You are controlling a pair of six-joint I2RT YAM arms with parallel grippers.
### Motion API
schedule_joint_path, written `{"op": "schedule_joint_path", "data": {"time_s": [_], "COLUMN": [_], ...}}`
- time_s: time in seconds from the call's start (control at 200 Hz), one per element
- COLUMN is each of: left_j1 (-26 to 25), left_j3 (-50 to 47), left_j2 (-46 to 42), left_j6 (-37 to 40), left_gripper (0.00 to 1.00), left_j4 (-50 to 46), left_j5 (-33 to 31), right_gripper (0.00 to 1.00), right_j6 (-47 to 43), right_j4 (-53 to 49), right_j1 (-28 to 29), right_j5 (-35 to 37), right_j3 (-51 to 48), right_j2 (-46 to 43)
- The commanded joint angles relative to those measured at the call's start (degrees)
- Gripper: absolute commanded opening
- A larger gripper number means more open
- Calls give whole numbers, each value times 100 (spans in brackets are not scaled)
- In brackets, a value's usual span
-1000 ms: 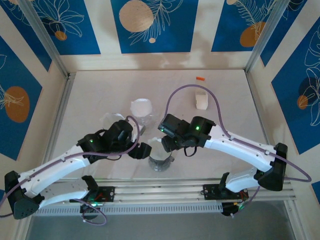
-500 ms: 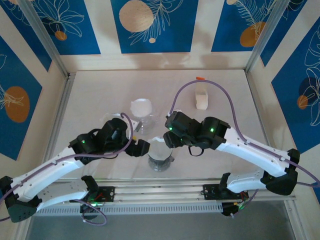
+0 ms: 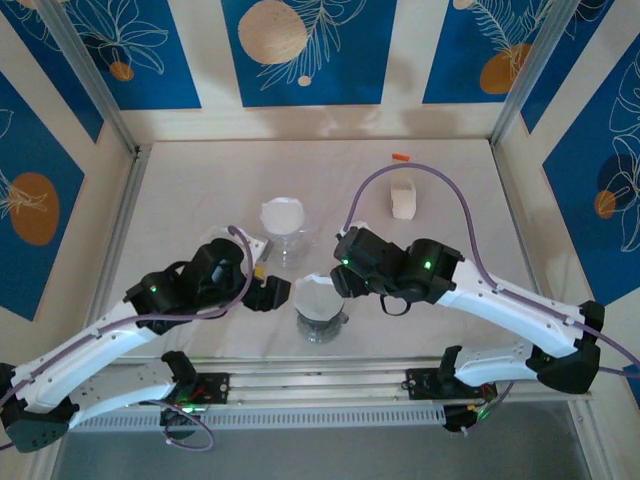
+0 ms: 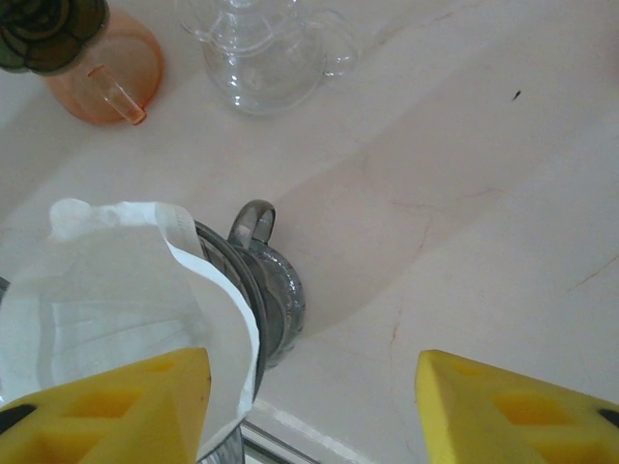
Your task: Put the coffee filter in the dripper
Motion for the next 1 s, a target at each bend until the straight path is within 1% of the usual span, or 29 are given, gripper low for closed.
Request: {"op": "schedule_joint_path", "data": {"time_s": [0.0,0.055,0.19,0.245,0.29,0.365,0.45,0.49,0.615,0.68,0.765,0.815,0.91,0.995], "left_j1": [70,70,101,189,370,919,1829,2154,3023,3533,4258,4546,4863,5228], "left_j3": [-232,-273,-242,-123,-23,-9,32,91,328,366,314,227,11,-193], "left_j2": [-17,-110,-484,-588,-650,-787,-972,-1049,-1109,-1053,-960,-901,-741,-532], "left_j6": [-64,-107,-121,-79,-66,-4,9,13,110,119,-42,-174,-417,-648], "left_gripper": [78,78,83,84,84,83,80,78,72,68,60,56,51,43], "left_j4": [-72,-94,-130,-244,-361,-391,-288,-224,-21,64,267,459,873,1197], "left_j5": [148,74,-478,-737,-926,-838,-408,-305,-353,-310,-16,93,130,335], "right_gripper": [57,57,57,57,57,57,57,57,58,57,58,57,57,57], "right_j6": [205,282,430,457,470,414,302,258,146,114,85,84,75,57], "right_j4": [34,80,298,393,427,482,582,620,714,757,852,913,1018,1042], "right_j1": [32,32,27,28,23,26,20,28,24,26,27,26,27,22], "right_j5": [-54,-57,-86,-108,-97,-78,-76,-70,-77,-74,-53,-40,-43,-26], "right_j3": [-287,-450,-825,-919,-950,-970,-980,-979,-1009,-1031,-1123,-1191,-1294,-1338], "right_j2": [-312,-452,-723,-763,-756,-724,-725,-737,-768,-823,-965,-1054,-1223,-1320]}}
